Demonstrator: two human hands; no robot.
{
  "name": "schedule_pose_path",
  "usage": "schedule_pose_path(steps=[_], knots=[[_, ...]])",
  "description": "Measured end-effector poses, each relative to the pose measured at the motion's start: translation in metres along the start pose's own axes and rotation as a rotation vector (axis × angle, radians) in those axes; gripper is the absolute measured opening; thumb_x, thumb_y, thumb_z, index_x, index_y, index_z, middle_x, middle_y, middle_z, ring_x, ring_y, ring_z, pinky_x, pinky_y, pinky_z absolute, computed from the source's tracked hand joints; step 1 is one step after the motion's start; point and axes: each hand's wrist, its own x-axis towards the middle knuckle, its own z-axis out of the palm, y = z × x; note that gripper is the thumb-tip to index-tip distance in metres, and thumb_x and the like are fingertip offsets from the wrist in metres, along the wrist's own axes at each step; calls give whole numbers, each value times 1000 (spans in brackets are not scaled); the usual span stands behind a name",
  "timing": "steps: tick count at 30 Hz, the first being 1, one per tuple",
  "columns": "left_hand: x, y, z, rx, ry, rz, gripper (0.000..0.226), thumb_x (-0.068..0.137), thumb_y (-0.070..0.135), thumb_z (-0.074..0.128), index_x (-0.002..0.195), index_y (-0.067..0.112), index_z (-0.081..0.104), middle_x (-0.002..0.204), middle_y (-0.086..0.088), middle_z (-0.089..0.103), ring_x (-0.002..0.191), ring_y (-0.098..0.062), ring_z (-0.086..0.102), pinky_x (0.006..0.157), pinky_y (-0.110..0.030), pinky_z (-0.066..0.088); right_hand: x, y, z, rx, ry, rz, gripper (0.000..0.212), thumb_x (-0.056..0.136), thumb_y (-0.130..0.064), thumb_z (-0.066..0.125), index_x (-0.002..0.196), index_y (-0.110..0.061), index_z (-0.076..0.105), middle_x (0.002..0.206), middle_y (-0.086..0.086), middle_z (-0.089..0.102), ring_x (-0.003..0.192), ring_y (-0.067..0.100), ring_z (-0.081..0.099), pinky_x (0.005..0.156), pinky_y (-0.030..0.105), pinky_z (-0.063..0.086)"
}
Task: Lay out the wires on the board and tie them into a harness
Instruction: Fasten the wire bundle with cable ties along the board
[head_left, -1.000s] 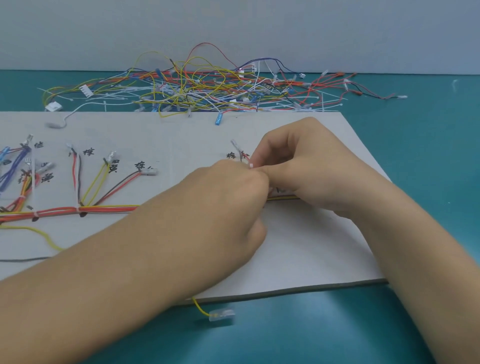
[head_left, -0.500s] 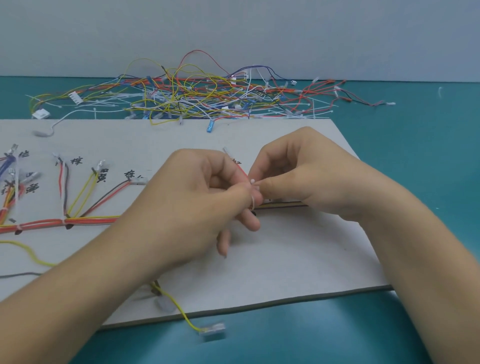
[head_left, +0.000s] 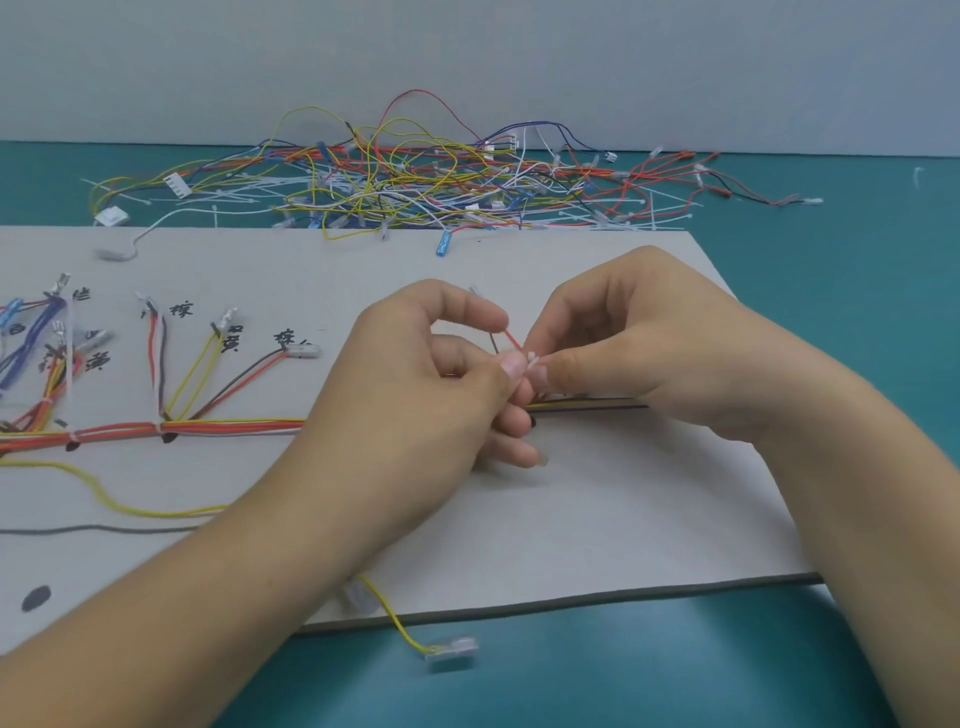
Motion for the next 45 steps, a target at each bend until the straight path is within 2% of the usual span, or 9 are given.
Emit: schedule_pose_path(steps=[9,22,25,27,29,31,36,41,45], knots=[[2,-1,-3,-11,-3,-7,13,97,-3,64,97,7,55,64,-12,70,52,-20,68,54,-42,63,0,0,-1,19,8,23,9,77,-6,85,82,-9,78,84,22,75,78,34,68,89,61,53],[2,-2,-1,-37,0,-21,14,96,-2,65,94,7,55,64,-14,69,52,-20,68,54,-40,63,0,0,1,43,-8,-24,12,74,-10,87,83,-9,79,83,20,76,88,52,65,89,67,50],[3,-2,-1,-44,4,-22,14,96,-2,67,94,7,56,66,-15,70,53,-21,69,54,-40,63,0,1,-1,45,-44,-28,8,80,-1,81,84,-7,79,82,17,77,81,43,71,86,58,56],[3,-2,-1,-46,5,-22,14,95,-2,67,94,7,56,66,-15,70,54,-21,69,54,-40,63,0,3,-4,84,-68,-36,10,84,4,74,84,-5,79,77,13,77,67,20,69,67,32,59],[2,-2,-1,-43,2,-19,14,95,-3,67,94,6,56,66,-14,70,54,-21,69,54,-41,63,0,3,-5,122,-80,-37,9,87,1,72,83,-3,78,73,9,75,60,9,61,54,13,45],[2,-2,-2,-34,2,-9,14,96,-3,66,93,7,57,65,-13,70,54,-22,70,54,-42,63,0,3,-4,142,-82,-34,7,87,-1,72,83,-2,77,73,9,75,59,8,60,53,11,43],[3,-2,-2,-15,-1,0,7,96,-3,67,92,2,62,67,-17,72,56,-23,72,56,-42,64,2,3,-6,144,-62,-47,4,79,1,78,82,-1,76,77,18,75,72,22,67,72,31,52],[5,2,-9,77,-83,-31,9,94,3,71,86,2,74,71,-18,75,62,-26,76,55,-34,63,-1,-2,-4,157,-66,-24,7,82,3,72,81,-2,76,71,19,70,60,21,49,51,22,36],[6,5,-12,306,-84,56,14,90,11,74,76,12,77,62,-7,72,47,-20,69,34,-30,50,-1,-6,0,137,-4,-35,11,84,5,68,79,-2,74,78,37,63,62,29,40,58,42,22]])
